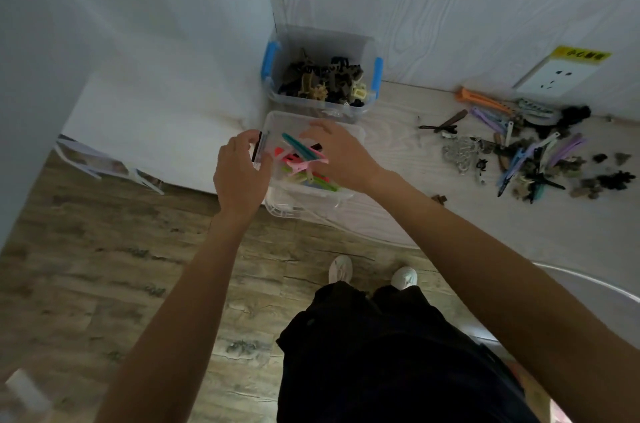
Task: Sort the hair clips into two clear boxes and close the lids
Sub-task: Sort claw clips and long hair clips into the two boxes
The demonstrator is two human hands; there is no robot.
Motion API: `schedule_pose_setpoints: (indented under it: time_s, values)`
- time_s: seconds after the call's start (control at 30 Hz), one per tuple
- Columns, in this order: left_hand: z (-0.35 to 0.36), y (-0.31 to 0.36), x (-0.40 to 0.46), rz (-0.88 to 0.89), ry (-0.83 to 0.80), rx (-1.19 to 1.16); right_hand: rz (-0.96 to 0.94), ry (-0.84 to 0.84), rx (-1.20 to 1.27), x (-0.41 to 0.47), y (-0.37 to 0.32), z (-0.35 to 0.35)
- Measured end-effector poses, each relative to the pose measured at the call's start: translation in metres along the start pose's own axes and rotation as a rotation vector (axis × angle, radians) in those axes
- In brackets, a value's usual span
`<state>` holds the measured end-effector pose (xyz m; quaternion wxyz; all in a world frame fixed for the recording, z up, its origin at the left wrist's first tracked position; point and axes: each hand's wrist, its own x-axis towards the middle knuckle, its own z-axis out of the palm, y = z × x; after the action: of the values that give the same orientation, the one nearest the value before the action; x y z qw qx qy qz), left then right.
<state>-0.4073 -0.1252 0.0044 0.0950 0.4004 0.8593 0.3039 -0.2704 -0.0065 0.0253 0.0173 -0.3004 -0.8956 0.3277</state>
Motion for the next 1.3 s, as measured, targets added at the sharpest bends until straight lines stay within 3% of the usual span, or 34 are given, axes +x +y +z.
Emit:
schedule_pose_setpoints:
  time_s: [0.1,0.2,0.37,0.5,0.6,0.67,0.77,0.9,1.03,1.17,1.3]
  values:
    - [0.006,0.032,-0.005,0.154,0.040,-0.007,0.006,0.195,0.084,-0.046,0.018,-0.024]
    - [0.032,0.070,-0.011,0.457,-0.001,-0.080,0.143,0.389,0.081,-0.101,0.059,-0.036]
    - [0.100,0.137,-0.027,0.705,-0.316,-0.139,0.571,0.374,0.014,-0.168,0.144,-0.039]
    - [0.157,0.171,-0.019,0.652,-0.561,-0.012,0.698,0.328,-0.155,-0.182,0.195,-0.048]
    - [0.190,0.201,-0.003,0.589,-0.542,-0.003,0.698,0.314,-0.196,-0.180,0.222,-0.060]
    - [0.209,0.215,0.014,0.446,-0.507,-0.010,0.761,0.291,-0.176,-0.172,0.236,-0.066]
    - [0.225,0.219,0.042,0.265,-0.606,0.037,0.874,0.336,-0.190,-0.153,0.248,-0.075]
    - [0.240,0.223,0.057,0.453,-0.738,0.290,0.937,0.321,-0.306,-0.136,0.259,-0.093]
    - [0.245,0.230,0.059,0.520,-0.708,0.288,0.868,0.313,-0.248,-0.131,0.262,-0.096]
    - [0.241,0.235,0.067,0.457,-0.727,0.294,0.818,0.350,-0.082,-0.138,0.270,-0.095]
    - [0.231,0.223,0.073,0.348,-0.751,0.208,0.743,0.562,0.179,-0.150,0.273,-0.102]
